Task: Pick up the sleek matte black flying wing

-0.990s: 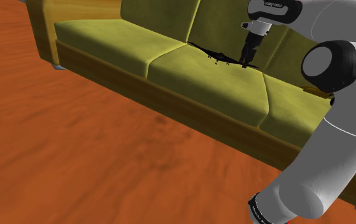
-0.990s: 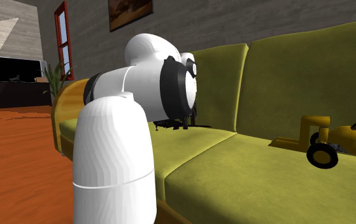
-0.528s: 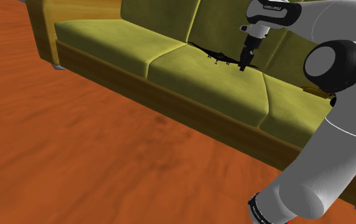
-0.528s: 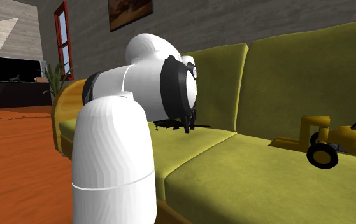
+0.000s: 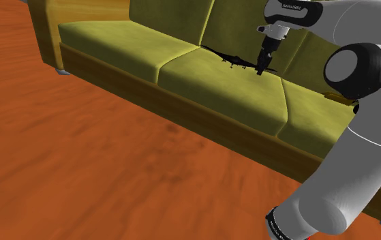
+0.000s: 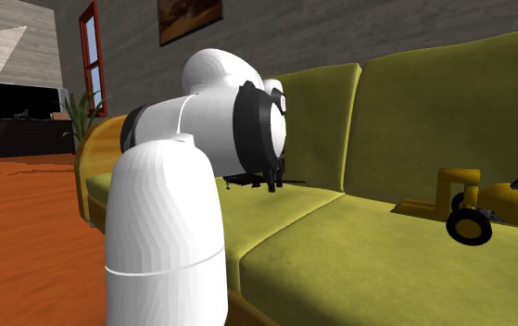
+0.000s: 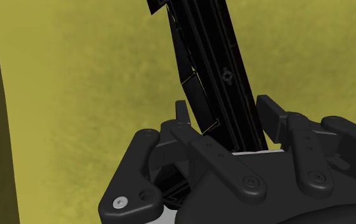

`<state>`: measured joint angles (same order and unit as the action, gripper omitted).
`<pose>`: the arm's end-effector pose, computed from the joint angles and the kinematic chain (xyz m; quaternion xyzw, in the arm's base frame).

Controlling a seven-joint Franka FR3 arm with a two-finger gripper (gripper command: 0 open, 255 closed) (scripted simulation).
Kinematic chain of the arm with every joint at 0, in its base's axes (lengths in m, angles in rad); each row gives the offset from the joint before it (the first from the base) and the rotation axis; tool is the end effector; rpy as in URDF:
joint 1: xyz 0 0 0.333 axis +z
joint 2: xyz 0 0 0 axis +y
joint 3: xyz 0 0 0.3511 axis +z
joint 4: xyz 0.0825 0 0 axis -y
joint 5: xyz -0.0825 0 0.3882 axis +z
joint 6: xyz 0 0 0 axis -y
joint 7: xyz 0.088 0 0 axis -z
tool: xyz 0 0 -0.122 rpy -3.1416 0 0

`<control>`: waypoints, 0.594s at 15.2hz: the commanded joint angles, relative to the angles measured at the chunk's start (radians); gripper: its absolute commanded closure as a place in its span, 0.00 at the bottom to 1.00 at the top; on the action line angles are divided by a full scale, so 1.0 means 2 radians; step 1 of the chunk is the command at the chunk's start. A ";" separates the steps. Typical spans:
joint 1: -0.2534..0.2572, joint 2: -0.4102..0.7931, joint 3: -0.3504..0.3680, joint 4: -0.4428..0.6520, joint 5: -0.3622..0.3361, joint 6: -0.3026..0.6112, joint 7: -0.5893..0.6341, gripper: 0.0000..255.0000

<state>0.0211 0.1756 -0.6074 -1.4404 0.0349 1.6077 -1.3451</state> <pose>0.5307 -0.3072 0.6237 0.9269 0.3736 -0.0202 0.0279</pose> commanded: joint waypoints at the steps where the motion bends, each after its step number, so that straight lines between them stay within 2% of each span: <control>1: -0.002 0.003 -0.001 0.015 0.002 -0.012 -0.002 1.00; 9: -0.018 0.031 -0.004 0.104 0.019 -0.078 -0.013 1.00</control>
<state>-0.0121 0.2343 -0.6142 -1.2495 0.0701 1.4666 -1.3699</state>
